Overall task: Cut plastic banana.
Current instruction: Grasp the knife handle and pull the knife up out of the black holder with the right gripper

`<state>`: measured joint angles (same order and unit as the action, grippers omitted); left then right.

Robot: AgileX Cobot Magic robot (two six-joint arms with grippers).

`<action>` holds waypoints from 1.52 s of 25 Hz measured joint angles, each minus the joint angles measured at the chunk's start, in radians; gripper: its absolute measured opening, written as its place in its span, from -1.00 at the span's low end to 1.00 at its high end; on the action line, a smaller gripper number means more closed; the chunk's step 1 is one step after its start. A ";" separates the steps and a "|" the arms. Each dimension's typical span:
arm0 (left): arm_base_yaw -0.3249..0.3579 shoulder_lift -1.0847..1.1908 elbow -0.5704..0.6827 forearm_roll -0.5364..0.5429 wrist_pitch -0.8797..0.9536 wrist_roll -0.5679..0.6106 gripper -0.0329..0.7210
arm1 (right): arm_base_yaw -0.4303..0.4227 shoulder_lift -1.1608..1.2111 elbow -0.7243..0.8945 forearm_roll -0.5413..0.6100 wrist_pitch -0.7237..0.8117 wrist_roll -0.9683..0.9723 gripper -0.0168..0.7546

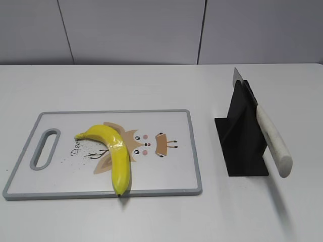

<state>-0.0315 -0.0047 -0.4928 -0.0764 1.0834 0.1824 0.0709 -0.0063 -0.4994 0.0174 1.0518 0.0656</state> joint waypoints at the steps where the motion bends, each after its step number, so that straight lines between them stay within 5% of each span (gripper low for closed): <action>1: 0.000 0.000 0.000 0.000 0.000 0.000 0.34 | 0.000 0.000 0.000 0.000 0.000 0.000 0.46; 38: 0.000 0.000 0.000 0.000 0.000 0.000 0.34 | 0.000 0.000 0.000 0.001 0.000 0.000 0.46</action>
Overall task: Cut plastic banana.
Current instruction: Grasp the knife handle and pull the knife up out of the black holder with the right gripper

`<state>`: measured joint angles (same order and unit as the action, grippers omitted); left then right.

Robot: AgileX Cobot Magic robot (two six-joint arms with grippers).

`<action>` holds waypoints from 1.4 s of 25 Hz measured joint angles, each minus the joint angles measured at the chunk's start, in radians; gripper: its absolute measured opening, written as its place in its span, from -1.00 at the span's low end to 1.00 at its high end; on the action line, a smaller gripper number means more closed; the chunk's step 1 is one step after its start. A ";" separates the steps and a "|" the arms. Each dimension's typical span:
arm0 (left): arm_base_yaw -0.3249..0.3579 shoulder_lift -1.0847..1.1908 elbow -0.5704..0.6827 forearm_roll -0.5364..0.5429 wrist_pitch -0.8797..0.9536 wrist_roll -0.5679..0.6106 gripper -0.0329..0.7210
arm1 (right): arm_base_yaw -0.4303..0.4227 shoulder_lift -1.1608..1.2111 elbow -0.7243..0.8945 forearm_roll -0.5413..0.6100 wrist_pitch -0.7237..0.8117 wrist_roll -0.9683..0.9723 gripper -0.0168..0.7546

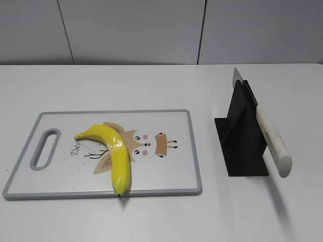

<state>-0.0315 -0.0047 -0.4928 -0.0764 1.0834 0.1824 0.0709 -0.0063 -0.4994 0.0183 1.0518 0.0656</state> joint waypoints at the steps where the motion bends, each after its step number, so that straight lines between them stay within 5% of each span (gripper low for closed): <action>1: 0.000 0.000 0.000 0.000 0.000 0.000 0.34 | 0.000 0.000 0.000 0.001 0.000 0.000 0.46; 9: 0.000 0.000 0.000 0.000 0.000 0.000 0.34 | 0.000 0.034 0.001 0.004 0.000 0.000 0.46; 22: 0.000 0.000 0.000 0.000 0.000 0.000 0.34 | 0.017 0.531 -0.151 0.033 0.010 -0.003 0.40; 27: 0.000 0.000 0.000 0.000 0.000 0.000 0.34 | 0.159 0.667 -0.226 0.053 0.010 0.064 0.38; 35: 0.000 0.000 0.000 0.000 0.000 0.000 0.34 | 0.497 0.916 -0.371 -0.101 0.027 0.270 0.39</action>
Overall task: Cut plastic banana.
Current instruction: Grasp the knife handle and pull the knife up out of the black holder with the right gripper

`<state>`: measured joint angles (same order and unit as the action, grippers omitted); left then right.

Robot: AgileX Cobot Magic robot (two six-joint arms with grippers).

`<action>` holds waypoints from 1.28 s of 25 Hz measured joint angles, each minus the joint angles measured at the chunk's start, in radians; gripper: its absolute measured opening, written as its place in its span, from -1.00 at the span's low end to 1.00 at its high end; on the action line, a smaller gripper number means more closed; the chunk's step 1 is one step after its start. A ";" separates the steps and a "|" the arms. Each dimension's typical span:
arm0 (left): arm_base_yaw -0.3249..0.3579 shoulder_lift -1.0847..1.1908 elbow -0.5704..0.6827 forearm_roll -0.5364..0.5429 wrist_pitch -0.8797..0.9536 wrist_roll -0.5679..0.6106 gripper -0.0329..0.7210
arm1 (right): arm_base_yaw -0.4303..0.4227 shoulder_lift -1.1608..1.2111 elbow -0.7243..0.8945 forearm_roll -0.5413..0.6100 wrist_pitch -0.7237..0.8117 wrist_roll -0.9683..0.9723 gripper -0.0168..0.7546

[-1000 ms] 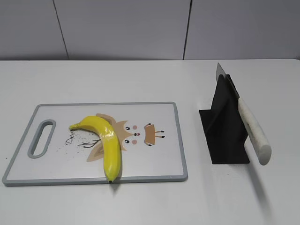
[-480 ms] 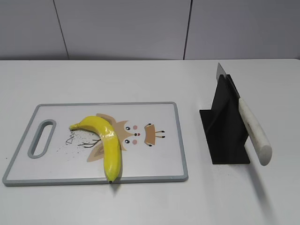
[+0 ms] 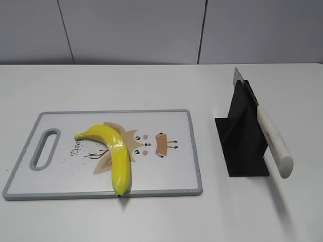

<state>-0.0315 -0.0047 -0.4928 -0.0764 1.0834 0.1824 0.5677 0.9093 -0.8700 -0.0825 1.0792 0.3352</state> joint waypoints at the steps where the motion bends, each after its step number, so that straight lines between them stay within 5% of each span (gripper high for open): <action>1: 0.000 0.000 0.000 0.000 0.000 0.000 0.34 | 0.021 0.035 -0.019 0.003 0.002 0.008 0.40; 14: 0.000 0.000 0.000 0.000 0.000 0.000 0.34 | 0.036 0.433 -0.159 0.036 0.003 0.132 0.41; 32: 0.000 0.000 0.000 0.001 0.000 0.000 0.34 | -0.029 0.665 -0.161 0.016 -0.039 0.132 0.41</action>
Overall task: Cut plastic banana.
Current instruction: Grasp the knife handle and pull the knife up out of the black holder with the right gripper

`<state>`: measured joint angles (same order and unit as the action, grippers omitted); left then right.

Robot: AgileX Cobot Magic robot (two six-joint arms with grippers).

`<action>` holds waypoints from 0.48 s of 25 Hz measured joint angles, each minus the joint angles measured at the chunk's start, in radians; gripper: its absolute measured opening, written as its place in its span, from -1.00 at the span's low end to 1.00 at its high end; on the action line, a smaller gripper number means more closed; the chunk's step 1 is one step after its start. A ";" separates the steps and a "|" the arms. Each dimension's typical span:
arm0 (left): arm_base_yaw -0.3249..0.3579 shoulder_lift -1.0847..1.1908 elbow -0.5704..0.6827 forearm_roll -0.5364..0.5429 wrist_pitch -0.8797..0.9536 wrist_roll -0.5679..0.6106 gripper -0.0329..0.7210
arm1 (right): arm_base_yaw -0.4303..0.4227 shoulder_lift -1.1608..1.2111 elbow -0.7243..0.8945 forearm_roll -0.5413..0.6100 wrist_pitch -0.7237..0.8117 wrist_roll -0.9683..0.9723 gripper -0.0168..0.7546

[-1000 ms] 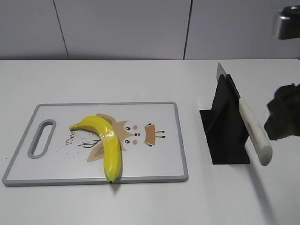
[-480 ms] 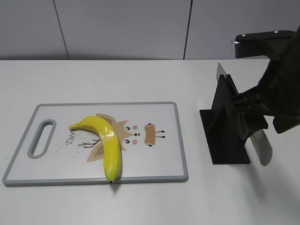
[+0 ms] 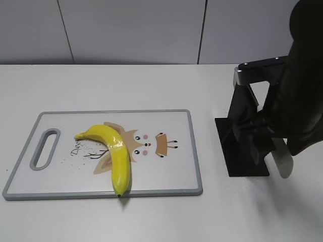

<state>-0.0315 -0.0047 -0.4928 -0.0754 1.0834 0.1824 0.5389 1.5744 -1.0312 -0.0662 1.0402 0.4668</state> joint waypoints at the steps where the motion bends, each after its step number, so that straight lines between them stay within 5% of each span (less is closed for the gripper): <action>1: 0.000 0.000 0.000 0.000 0.000 0.000 0.34 | -0.001 0.012 0.000 -0.001 0.000 0.000 0.41; 7: 0.000 0.000 0.000 0.000 0.000 0.000 0.34 | -0.001 0.061 0.000 -0.006 -0.003 -0.001 0.28; 12: 0.000 0.000 0.000 0.000 0.000 0.000 0.34 | -0.004 0.063 0.000 -0.016 -0.001 0.032 -0.46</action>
<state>-0.0315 -0.0047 -0.4928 -0.0754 1.0834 0.1824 0.5353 1.6369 -1.0312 -0.0821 1.0388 0.4990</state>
